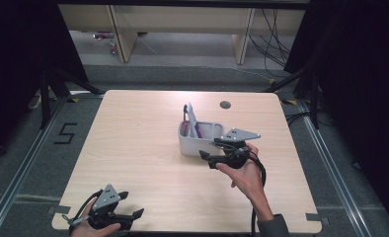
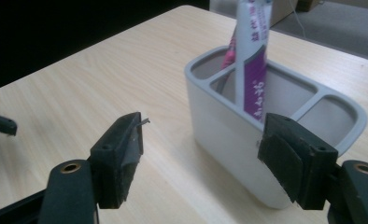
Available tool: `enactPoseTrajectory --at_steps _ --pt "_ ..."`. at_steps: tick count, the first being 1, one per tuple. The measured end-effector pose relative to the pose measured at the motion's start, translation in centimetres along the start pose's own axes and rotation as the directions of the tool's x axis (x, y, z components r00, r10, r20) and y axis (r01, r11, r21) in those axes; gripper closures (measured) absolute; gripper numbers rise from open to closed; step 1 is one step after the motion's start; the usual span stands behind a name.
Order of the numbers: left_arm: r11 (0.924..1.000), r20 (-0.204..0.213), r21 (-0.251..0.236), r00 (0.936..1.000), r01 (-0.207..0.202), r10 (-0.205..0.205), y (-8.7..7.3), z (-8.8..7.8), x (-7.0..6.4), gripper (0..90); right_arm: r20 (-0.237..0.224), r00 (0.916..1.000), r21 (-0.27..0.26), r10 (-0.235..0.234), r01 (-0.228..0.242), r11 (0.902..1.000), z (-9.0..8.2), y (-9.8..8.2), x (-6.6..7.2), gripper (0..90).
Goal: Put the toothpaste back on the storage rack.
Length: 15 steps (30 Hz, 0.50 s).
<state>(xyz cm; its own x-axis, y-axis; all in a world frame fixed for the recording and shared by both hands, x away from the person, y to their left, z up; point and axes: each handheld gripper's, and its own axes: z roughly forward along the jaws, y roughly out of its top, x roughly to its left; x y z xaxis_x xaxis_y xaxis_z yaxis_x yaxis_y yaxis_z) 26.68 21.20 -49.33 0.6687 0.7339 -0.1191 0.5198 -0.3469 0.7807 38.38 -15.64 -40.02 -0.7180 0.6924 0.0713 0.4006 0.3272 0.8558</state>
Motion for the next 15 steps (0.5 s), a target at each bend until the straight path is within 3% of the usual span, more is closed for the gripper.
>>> enactPoseTrajectory --at_steps 1,4,5,6,7,8,11,13,14,15 --pt "1.0000 0.004 -0.004 1.0000 -0.001 0.001 0.0 0.0 0.0 18.6 -0.021 0.9996 0.013 0.017 -0.016 0.9998 0.0 -0.2 0.3 29.8" --pt "1.0000 0.002 -0.006 1.0000 0.001 -0.001 0.0 0.0 0.1 18.6 -0.014 0.9999 0.011 -0.004 0.004 0.9999 0.0 -0.5 0.6 29.5" --pt "1.0000 0.002 -0.006 1.0000 0.000 0.000 0.0 0.0 0.1 18.6 -0.018 0.9994 0.031 0.031 -0.031 0.9991 -0.2 -0.7 0.9 29.3" --pt "0.9999 0.002 0.003 0.9999 -0.011 0.011 0.1 0.0 0.1 18.6 -0.027 0.9996 0.028 -0.002 0.003 0.9996 -0.2 -0.8 0.8 29.2" --pt "0.9999 0.003 0.005 0.9999 -0.014 0.014 0.1 0.0 0.1 18.6 -0.033 0.9993 0.030 0.019 -0.018 0.9994 -0.3 -1.0 1.0 29.3" --pt "1.0000 0.004 -0.004 1.0000 -0.001 0.001 0.0 0.1 0.0 18.6 -0.029 0.9996 0.024 0.003 -0.002 0.9997 -0.3 -1.1 1.1 29.3" --pt "0.9998 0.000 0.008 0.9998 -0.018 0.018 -0.1 0.0 0.0 18.6 -0.035 0.9993 0.045 0.015 -0.014 0.9989 -0.7 -1.7 1.6 28.6" --pt "1.0000 0.006 0.002 0.9999 -0.010 0.010 -0.1 0.0 0.0 18.6 -0.025 0.9996 0.044 -0.016 0.017 0.9989 -1.0 -2.2 1.5 27.9" --pt "0.9997 0.007 0.015 0.9998 -0.021 0.021 -0.1 -0.1 0.1 18.6 -0.039 0.9993 0.052 0.000 0.002 0.9986 -1.0 -2.4 1.6 27.7" --pt "1.0000 -0.002 -0.007 1.0000 -0.004 0.004 -0.2 0.0 0.0 18.6 -0.041 0.9992 0.053 0.003 -0.001 0.9986 -1.1 -2.6 1.7 27.4"
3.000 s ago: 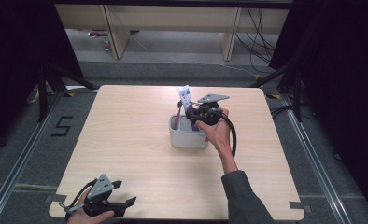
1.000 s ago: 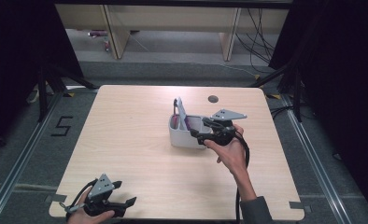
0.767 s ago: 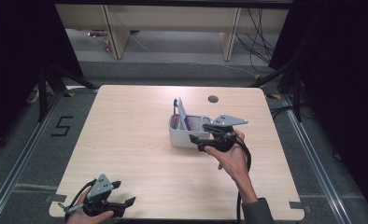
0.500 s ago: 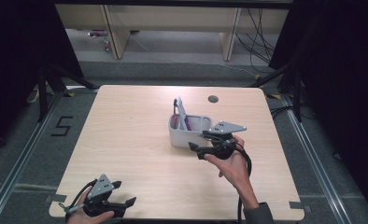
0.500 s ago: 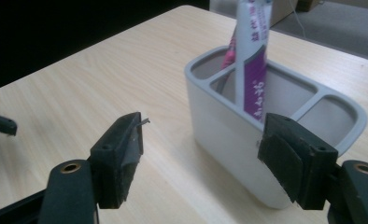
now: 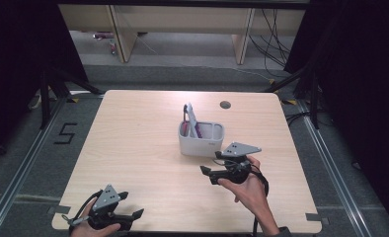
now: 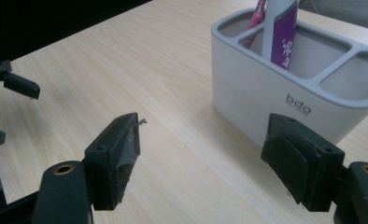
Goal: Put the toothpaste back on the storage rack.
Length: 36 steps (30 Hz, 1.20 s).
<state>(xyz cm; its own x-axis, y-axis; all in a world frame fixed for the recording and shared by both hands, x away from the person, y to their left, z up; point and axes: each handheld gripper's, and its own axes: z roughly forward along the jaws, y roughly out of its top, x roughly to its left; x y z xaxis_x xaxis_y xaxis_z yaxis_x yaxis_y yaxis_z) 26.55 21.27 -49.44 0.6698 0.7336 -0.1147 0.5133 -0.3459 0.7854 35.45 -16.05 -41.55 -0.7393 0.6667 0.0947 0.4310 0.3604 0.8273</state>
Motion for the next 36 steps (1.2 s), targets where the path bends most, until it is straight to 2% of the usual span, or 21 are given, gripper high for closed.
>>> enactPoseTrajectory --at_steps 2,8,9,11,13,14,15,17,19,20,23,26,27,29,30,31,32,33,34,35,36 --pt "1.0000 -0.006 0.002 1.0000 -0.001 0.001 0.0 -0.1 0.0 18.6 0.005 0.9999 0.007 -0.013 0.013 0.9999 -0.2 -0.5 -0.1 26.8" --pt "1.0000 0.004 0.001 1.0000 -0.002 0.002 -0.1 -0.1 0.1 18.6 0.012 0.9996 0.016 0.025 -0.025 0.9996 -0.6 -1.8 0.1 23.4" --pt "1.0000 0.003 0.005 1.0000 -0.003 0.003 -0.1 -0.1 0.1 18.6 0.013 0.9999 0.003 0.011 -0.011 0.9999 -0.6 -1.9 0.0 23.2" --pt "1.0000 0.004 0.006 1.0000 -0.003 0.003 -0.1 -0.1 0.1 18.6 0.012 0.9994 0.010 0.033 -0.033 0.9994 -0.8 -2.2 0.1 21.9" --pt "1.0000 0.006 0.008 1.0000 -0.003 0.003 -0.1 -0.1 0.0 18.6 0.024 0.9995 -0.004 0.023 -0.023 0.9997 -1.0 -2.5 0.1 21.7" --pt "0.9997 -0.001 0.015 0.9998 -0.020 0.020 -0.1 -0.2 0.1 18.6 0.012 0.9981 0.010 0.060 -0.060 0.9982 -1.1 -2.7 0.4 21.6" --pt "0.9998 0.001 0.012 0.9998 -0.018 0.018 -0.1 -0.1 0.1 18.6 0.022 0.9976 0.007 0.066 -0.066 0.9978 -1.1 -2.9 0.4 21.4" --pt "0.9999 0.001 0.005 0.9999 -0.012 0.012 -0.1 -0.1 0.0 18.6 0.008 0.9994 -0.008 0.035 -0.035 0.9994 -1.0 -3.3 0.1 21.2" --pt "0.9997 0.004 0.015 0.9998 -0.021 0.021 -0.1 -0.2 0.1 18.6 0.023 0.9978 0.010 0.061 -0.062 0.9981 -1.3 -3.7 0.3 21.0" --pt "0.9997 0.004 0.015 0.9998 -0.021 0.021 -0.1 -0.2 0.1 18.6 0.003 0.9983 0.000 0.058 -0.058 0.9983 -1.1 -4.0 0.2 21.0" --pt "0.9997 0.008 0.016 0.9998 -0.021 0.021 -0.1 -0.2 0.1 18.1 0.031 0.9990 -0.010 0.033 -0.033 0.9994 -1.4 -4.7 0.3 21.0" --pt "1.0000 0.015 0.002 0.9999 -0.001 0.001 -0.1 0.0 -0.1 17.8 0.019 0.9963 0.011 0.084 -0.084 0.9964 -1.5 -5.5 0.7 21.0" --pt "1.0000 0.017 0.008 0.9998 -0.005 0.005 -0.1 0.0 -0.1 17.6 0.007 0.9976 0.001 0.069 -0.069 0.9976 -1.4 -5.7 0.6 20.9" --pt "1.0000 0.009 -0.002 1.0000 0.000 0.000 -0.1 0.0 -0.1 16.9 0.026 0.9985 -0.003 0.048 -0.048 0.9989 -1.5 -6.2 0.5 20.7" --pt "1.0000 0.009 -0.003 1.0000 -0.001 0.001 -0.1 0.0 -0.1 16.8 0.021 0.9968 0.012 0.077 -0.077 0.9970 -1.5 -6.5 0.7 20.5" --pt "1.0000 0.005 -0.007 1.0000 0.000 0.000 -0.1 -0.1 -0.1 16.7 0.018 0.9981 0.005 0.058 -0.058 0.9983 -1.4 -6.7 0.5 20.3" --pt "0.9999 0.004 0.005 0.9999 -0.012 0.012 -0.1 -0.1 0.0 16.5 0.008 0.9951 0.016 0.098 -0.098 0.9950 -1.4 -6.9 0.7 20.0" --pt "0.9999 0.004 0.005 0.9999 -0.012 0.012 -0.1 -0.1 0.0 16.3 0.024 0.9941 0.029 0.105 -0.106 0.9939 -1.5 -7.1 0.8 19.4" --pt "0.9999 0.003 0.004 0.9999 -0.011 0.011 -0.1 -0.1 0.0 16.1 0.022 0.9960 0.025 0.087 -0.087 0.9959 -1.5 -7.3 0.6 18.7" --pt "0.9999 0.003 0.004 0.9999 -0.011 0.011 -0.1 -0.1 0.0 16.1 0.008 0.9954 0.022 0.096 -0.096 0.9952 -1.3 -7.4 0.6 17.8" --pt "0.9999 0.003 0.004 0.9999 -0.011 0.011 -0.1 -0.1 0.0 16.0 0.023 0.9970 0.025 0.074 -0.074 0.9969 -1.4 -7.5 0.5 17.6"
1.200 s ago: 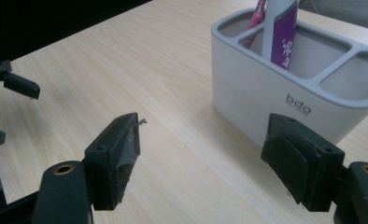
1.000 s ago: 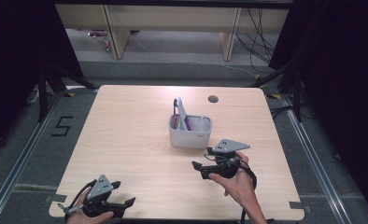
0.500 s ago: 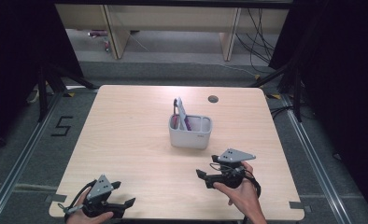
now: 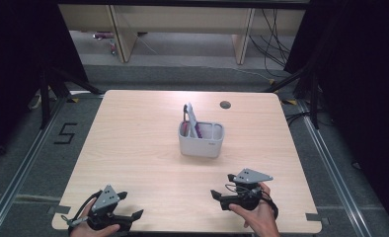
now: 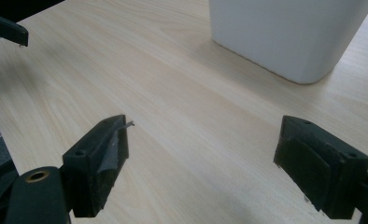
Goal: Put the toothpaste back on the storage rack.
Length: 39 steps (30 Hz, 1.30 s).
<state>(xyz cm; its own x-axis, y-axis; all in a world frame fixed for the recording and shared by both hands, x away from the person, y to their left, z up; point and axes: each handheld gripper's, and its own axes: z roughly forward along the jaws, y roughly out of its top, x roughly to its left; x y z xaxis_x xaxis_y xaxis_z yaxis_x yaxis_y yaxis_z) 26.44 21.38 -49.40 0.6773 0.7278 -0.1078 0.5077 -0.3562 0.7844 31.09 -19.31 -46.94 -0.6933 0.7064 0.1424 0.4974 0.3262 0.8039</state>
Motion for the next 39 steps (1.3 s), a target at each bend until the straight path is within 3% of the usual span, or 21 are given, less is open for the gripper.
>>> enactPoseTrajectory --at_steps 1,3,4,5,8,10,11,12,14,15,17,18,20,22,23,25,27,30,32,36,39 --pt "1.0000 0.003 -0.002 1.0000 0.002 -0.002 0.0 0.0 0.0 16.0 0.007 0.9999 -0.002 0.015 -0.015 0.9999 0.0 -0.2 0.2 17.5" --pt "0.9999 0.003 -0.010 0.9999 0.010 -0.010 0.0 0.0 0.0 15.9 -0.017 0.9998 -0.002 -0.006 0.006 1.0000 0.0 -0.4 0.0 16.9" --pt "0.9999 -0.001 -0.007 1.0000 0.009 -0.009 0.0 0.0 0.1 15.8 -0.004 0.9998 0.010 0.017 -0.017 0.9998 -0.1 -0.5 0.2 16.9" --pt "1.0000 0.008 -0.005 0.9999 0.006 -0.006 0.0 0.0 0.1 15.7 -0.008 1.0000 0.009 -0.005 0.005 0.9999 -0.1 -0.6 0.2 16.9" --pt "1.0000 0.003 0.001 1.0000 -0.009 0.009 0.0 -0.1 0.1 15.1 -0.020 0.9998 0.008 -0.005 0.005 1.0000 -0.1 -1.0 0.3 17.0" --pt "0.9998 0.004 -0.014 0.9999 0.010 -0.010 0.0 0.1 -0.1 15.1 0.009 0.9999 0.010 -0.008 0.008 0.9999 -0.3 -1.3 0.4 17.0" --pt "0.9999 0.004 -0.014 1.0000 0.009 -0.009 0.0 0.1 -0.1 15.1 -0.007 0.9999 0.025 -0.009 0.009 0.9997 -0.3 -1.5 0.5 17.0" --pt "0.9999 0.010 -0.009 0.9999 0.009 -0.009 0.0 0.1 -0.1 15.1 0.000 0.9997 0.044 0.026 -0.026 0.9987 -0.5 -1.6 0.8 17.1" --pt "1.0000 0.010 -0.001 0.9999 0.007 -0.007 0.0 0.1 -0.1 15.1 -0.010 0.9999 0.036 -0.013 0.014 0.9993 -0.4 -1.9 0.7 17.2" --pt "1.0000 0.010 -0.001 0.9999 0.007 -0.007 0.0 0.1 -0.1 15.1 -0.029 0.9996 0.048 -0.003 0.004 0.9989 -0.4 -2.1 0.8 17.2" --pt "1.0000 0.009 -0.003 0.9999 0.007 -0.007 0.0 0.1 -0.1 15.1 0.000 0.9995 0.044 -0.033 0.033 0.9985 -0.5 -2.2 0.9 17.2" --pt "1.0000 0.011 0.004 0.9999 0.003 -0.003 0.0 0.1 -0.1 15.1 -0.005 1.0000 0.055 -0.002 0.003 0.9985 -0.6 -2.4 1.2 17.2" --pt "1.0000 0.014 -0.007 0.9999 0.002 -0.002 -0.1 0.2 -0.1 15.1 -0.015 0.9997 0.057 -0.018 0.019 0.9982 -0.6 -2.6 1.1 17.5" --pt "1.0000 0.008 -0.004 1.0000 0.000 0.000 -0.1 0.2 -0.1 15.1 -0.005 1.0000 0.075 0.008 -0.007 0.9972 -0.7 -2.9 1.4 17.5" --pt "1.0000 0.009 -0.002 1.0000 -0.001 0.001 -0.1 0.2 -0.1 15.1 0.001 0.9995 0.053 -0.032 0.031 0.9981 -0.6 -3.0 1.1 17.5" --pt "1.0000 0.007 0.000 1.0000 -0.001 0.001 -0.1 0.2 -0.1 15.1 -0.006 0.9997 0.083 0.022 -0.021 0.9963 -0.8 -3.2 1.6 17.5" --pt "1.0000 0.007 0.000 1.0000 0.000 0.000 -0.1 0.2 -0.1 15.1 -0.015 0.9994 0.064 -0.030 0.030 0.9975 -0.7 -3.3 1.2 17.5" --pt "1.0000 0.007 -0.001 1.0000 -0.002 0.002 -0.1 0.2 -0.1 15.1 -0.002 1.0000 0.073 0.000 0.000 0.9973 -1.0 -3.4 1.4 17.5" --pt "1.0000 0.006 0.001 1.0000 -0.003 0.003 -0.1 0.2 -0.1 15.1 -0.012 0.9996 0.062 -0.024 0.024 0.9978 -1.0 -3.4 1.2 17.5" --pt "0.9997 0.012 0.020 0.9998 -0.016 0.016 -0.1 0.1 0.0 15.1 -0.006 1.0000 0.064 -0.003 0.004 0.9979 -1.2 -3.6 1.2 17.5" --pt "0.9997 0.012 0.020 0.9998 -0.017 0.017 -0.1 0.1 0.0 15.1 -0.015 0.9996 0.061 -0.024 0.024 0.9979 -1.1 -3.7 1.1 17.5"
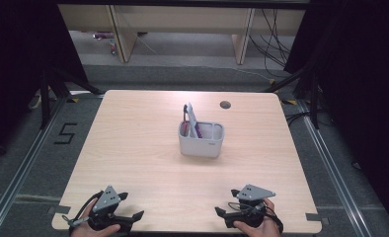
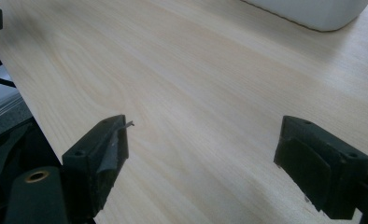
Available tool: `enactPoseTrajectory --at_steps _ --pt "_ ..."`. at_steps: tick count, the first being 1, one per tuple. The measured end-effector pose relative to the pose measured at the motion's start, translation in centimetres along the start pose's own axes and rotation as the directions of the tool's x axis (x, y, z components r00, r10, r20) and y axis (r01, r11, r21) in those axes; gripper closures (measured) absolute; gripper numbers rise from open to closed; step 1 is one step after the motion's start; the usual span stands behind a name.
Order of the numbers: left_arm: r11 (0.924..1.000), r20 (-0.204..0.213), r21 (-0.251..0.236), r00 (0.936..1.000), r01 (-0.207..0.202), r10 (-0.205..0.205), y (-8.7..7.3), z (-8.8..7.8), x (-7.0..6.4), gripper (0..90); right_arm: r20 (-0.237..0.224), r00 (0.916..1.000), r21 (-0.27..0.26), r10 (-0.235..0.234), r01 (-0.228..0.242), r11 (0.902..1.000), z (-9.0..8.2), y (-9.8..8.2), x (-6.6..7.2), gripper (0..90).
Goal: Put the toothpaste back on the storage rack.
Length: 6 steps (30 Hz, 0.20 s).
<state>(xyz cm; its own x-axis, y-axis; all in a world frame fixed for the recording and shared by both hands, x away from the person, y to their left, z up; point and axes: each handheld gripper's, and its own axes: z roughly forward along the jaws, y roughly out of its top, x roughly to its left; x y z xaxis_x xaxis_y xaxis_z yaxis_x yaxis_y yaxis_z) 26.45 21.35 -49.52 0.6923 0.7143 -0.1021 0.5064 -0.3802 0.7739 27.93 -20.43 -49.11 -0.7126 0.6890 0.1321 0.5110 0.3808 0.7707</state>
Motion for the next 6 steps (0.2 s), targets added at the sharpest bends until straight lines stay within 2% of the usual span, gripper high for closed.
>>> enactPoseTrajectory --at_steps 2,3,4,6 --pt "1.0000 -0.001 0.001 1.0000 -0.002 0.002 -0.01 0.00 0.00 15.2 0.015 0.9998 -0.008 -0.013 0.013 0.9999 -0.03 -0.01 -0.07 17.4" --pt "1.0000 -0.001 0.002 1.0000 -0.001 0.001 -0.01 0.00 0.00 15.1 0.015 0.9998 -0.007 -0.009 0.009 0.9999 -0.07 0.00 -0.06 17.4" --pt "1.0000 -0.001 0.002 1.0000 0.000 0.000 -0.02 -0.01 0.00 15.1 0.010 0.9997 0.000 0.021 -0.021 0.9998 -0.13 -0.04 0.07 17.4" --pt "0.9997 -0.002 -0.014 0.9998 0.019 -0.019 -0.07 0.03 -0.05 15.2 0.001 0.9998 0.002 0.020 -0.020 0.9998 -0.16 -0.06 -0.02 17.3"
